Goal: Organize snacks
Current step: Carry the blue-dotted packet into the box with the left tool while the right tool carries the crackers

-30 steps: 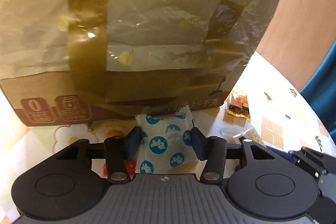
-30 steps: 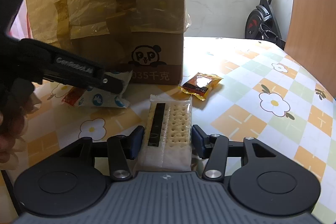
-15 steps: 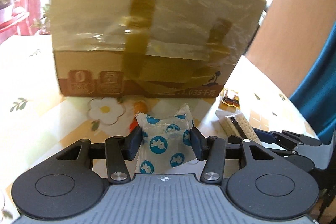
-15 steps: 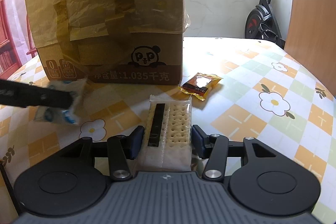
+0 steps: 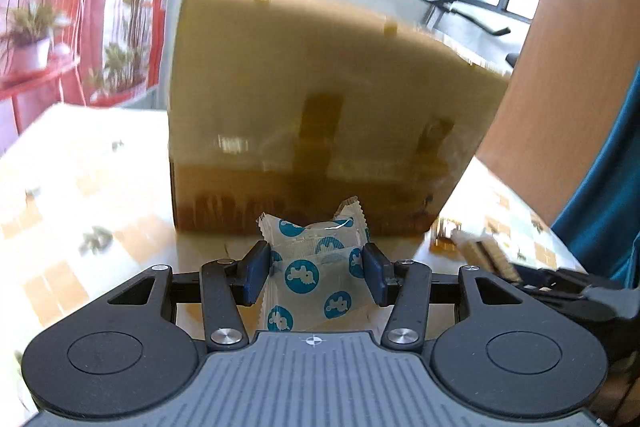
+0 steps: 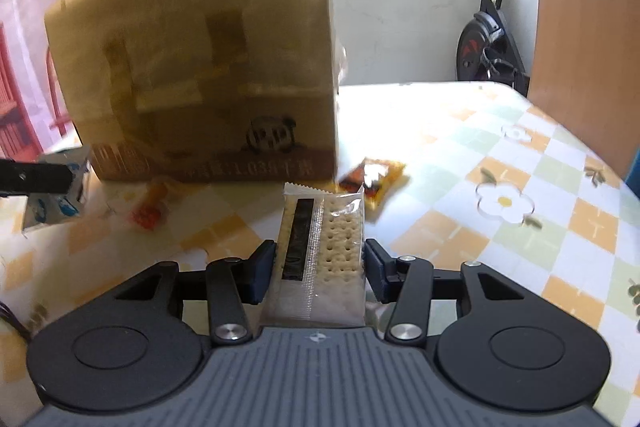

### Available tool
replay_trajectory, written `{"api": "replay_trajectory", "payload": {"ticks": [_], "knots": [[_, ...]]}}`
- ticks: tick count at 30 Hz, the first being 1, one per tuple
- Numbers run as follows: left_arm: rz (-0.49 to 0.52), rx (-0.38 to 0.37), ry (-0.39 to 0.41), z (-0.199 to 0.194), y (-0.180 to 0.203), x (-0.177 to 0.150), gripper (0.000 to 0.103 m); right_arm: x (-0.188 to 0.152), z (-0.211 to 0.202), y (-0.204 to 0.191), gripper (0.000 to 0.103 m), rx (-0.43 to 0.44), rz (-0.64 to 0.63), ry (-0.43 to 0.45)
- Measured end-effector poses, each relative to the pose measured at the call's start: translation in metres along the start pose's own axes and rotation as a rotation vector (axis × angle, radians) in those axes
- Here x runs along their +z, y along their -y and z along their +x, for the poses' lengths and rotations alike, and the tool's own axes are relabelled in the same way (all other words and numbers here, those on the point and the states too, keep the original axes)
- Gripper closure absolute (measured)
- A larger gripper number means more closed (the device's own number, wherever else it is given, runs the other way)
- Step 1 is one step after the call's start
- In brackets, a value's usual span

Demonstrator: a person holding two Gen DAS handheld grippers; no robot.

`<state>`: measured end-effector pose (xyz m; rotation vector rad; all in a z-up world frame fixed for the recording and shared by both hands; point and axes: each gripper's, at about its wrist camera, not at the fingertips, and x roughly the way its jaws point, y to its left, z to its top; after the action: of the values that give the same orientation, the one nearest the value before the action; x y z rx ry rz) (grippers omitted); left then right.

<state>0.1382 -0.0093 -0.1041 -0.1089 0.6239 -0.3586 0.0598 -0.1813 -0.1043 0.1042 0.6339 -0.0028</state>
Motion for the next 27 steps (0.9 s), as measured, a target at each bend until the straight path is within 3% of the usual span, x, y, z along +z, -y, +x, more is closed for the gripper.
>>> {"api": "replay_trajectory", "payload": {"ticks": [8,13,18,27], "knots": [[0.044,-0.026,0.152,-0.037,-0.003,0.066,0.05,0.072,-0.055,-0.011,0.053,0.054,-0.05,0.241],[0.073,-0.025,0.197,-0.04,-0.002,0.109,0.05,0.122,-0.071,-0.018,0.053,0.097,-0.097,0.348],[0.097,-0.004,0.23,-0.026,0.004,0.148,0.05,0.166,-0.053,-0.025,0.053,0.112,-0.111,0.379],[0.119,0.07,0.172,0.017,-0.009,0.178,0.05,0.207,0.021,-0.027,0.053,0.103,-0.084,0.307]]}}
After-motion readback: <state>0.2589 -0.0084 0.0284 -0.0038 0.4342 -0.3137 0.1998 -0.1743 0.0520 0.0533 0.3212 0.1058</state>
